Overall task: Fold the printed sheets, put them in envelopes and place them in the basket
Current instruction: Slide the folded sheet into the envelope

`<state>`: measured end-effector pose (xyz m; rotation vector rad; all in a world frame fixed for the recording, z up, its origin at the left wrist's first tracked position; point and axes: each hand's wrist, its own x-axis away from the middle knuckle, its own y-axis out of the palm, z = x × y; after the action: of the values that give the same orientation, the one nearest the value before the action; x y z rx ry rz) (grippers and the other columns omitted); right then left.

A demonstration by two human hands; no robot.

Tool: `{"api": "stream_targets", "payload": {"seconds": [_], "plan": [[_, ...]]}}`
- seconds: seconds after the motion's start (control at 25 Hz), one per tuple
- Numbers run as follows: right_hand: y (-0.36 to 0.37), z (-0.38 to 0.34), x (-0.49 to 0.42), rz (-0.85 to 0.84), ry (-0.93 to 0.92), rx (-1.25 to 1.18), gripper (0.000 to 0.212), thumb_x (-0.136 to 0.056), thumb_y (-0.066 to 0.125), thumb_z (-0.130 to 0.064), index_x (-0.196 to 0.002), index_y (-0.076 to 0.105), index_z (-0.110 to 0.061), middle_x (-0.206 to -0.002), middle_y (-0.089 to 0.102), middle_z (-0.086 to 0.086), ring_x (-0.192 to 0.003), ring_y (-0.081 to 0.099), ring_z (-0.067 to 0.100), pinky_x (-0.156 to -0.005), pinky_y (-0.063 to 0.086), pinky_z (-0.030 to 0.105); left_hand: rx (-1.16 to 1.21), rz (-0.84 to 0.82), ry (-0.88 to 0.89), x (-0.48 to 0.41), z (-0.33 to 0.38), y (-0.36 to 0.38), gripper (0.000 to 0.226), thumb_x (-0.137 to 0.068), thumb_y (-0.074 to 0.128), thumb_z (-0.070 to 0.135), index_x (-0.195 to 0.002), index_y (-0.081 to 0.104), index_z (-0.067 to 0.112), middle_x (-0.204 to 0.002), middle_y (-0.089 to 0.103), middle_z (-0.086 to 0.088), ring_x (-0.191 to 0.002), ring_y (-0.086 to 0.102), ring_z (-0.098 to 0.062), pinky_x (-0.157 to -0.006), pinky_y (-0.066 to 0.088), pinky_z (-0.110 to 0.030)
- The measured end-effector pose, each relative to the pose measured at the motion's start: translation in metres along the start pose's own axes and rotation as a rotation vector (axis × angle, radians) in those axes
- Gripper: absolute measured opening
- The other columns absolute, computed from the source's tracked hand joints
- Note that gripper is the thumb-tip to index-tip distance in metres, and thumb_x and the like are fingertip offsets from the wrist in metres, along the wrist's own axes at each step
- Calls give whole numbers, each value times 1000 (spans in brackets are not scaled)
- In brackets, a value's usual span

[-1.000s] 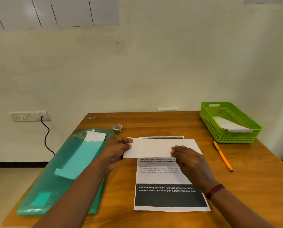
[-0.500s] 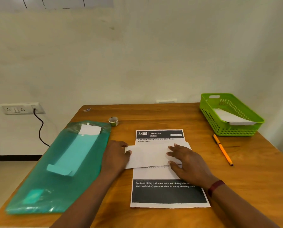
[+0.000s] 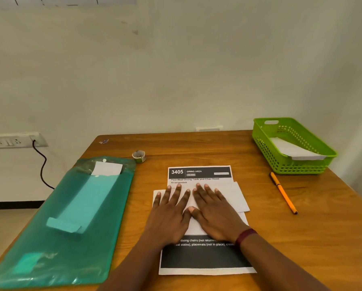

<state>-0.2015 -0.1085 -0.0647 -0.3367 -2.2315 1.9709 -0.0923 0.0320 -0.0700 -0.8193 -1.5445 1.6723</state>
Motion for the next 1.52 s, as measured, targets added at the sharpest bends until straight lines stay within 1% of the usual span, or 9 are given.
{"api": "stream_targets", "payload": {"seconds": [0.16, 0.36, 0.72, 0.92, 1.04, 1.12, 1.28, 1.36, 1.52], "plan": [[-1, 20, 8, -43, 133, -6, 83, -87, 2, -72, -154, -7, -24, -160, -17, 1, -147, -17, 19, -120, -7, 38, 25, -4, -34, -2, 1, 0, 62, -98, 9, 60, -153, -11, 38, -162, -18, 5, -148, -20, -21, -121, -7, -46], [-4, 31, 15, -42, 245, 10, 87, -86, 4, -73, -154, -5, -20, -161, -13, 5, -148, -13, 20, -120, -5, 38, 28, -21, -39, 0, 2, -2, 64, -97, 8, 61, -153, -12, 38, -161, -19, 5, -148, -21, -21, -122, -5, -48], [-6, 27, 16, -2, 262, 38, 85, -88, 8, -73, -154, -1, -20, -162, -8, 5, -149, -10, 18, -120, -5, 36, 50, -20, -44, 1, 4, -6, 67, -95, 5, 64, -154, -8, 35, -162, -17, 2, -149, -19, -23, -121, -8, -49], [-7, 26, 18, 3, 258, 29, 85, -87, 7, -72, -154, 0, -21, -162, -9, 3, -149, -10, 17, -119, -6, 34, 101, 32, -38, 3, 6, -6, 90, -73, -14, 71, -155, 0, 35, -164, -10, 2, -150, -15, -23, -121, -5, -49], [-9, 24, 20, 58, 250, -26, 83, -87, 10, -72, -154, 7, -23, -162, -3, -1, -149, -5, 14, -118, -4, 30, 116, 52, -59, 4, 5, -4, 81, -86, -7, 70, -155, 8, 32, -164, -2, -1, -151, -8, -24, -122, -2, -47], [-9, 23, 23, 100, 251, -69, 77, -90, 17, -68, -154, 12, -26, -162, 1, -4, -149, -2, 12, -115, -2, 26, 133, 66, -76, 6, 5, -6, 70, -94, 12, 64, -155, 13, 30, -164, 4, -3, -152, -2, -23, -122, -1, -45], [-12, 19, 29, 223, 259, -106, 63, -96, 30, -59, -151, 24, -28, -161, 14, -6, -148, 8, 9, -115, 13, 22, 270, 127, -96, 9, 5, -16, 66, -96, 35, 54, -154, 19, 29, -164, 13, 1, -151, 5, -20, -120, 0, -38], [-13, 18, 31, 278, 269, -96, 56, -97, 37, -51, -147, 34, -26, -158, 27, -5, -146, 20, 9, -114, 23, 24, 364, 206, -106, 7, -1, -29, 60, -95, 45, 48, -150, 31, 28, -158, 29, 2, -148, 20, -21, -119, 14, -33], [-7, 23, 29, 435, 267, -65, 34, -90, 53, -34, -114, 68, -15, -125, 66, 6, -115, 63, 21, -86, 54, 35, 402, 460, -197, -26, -41, -65, 34, -96, 55, 35, -125, 62, 21, -127, 62, 3, -117, 55, -17, -97, 42, -26]]}}
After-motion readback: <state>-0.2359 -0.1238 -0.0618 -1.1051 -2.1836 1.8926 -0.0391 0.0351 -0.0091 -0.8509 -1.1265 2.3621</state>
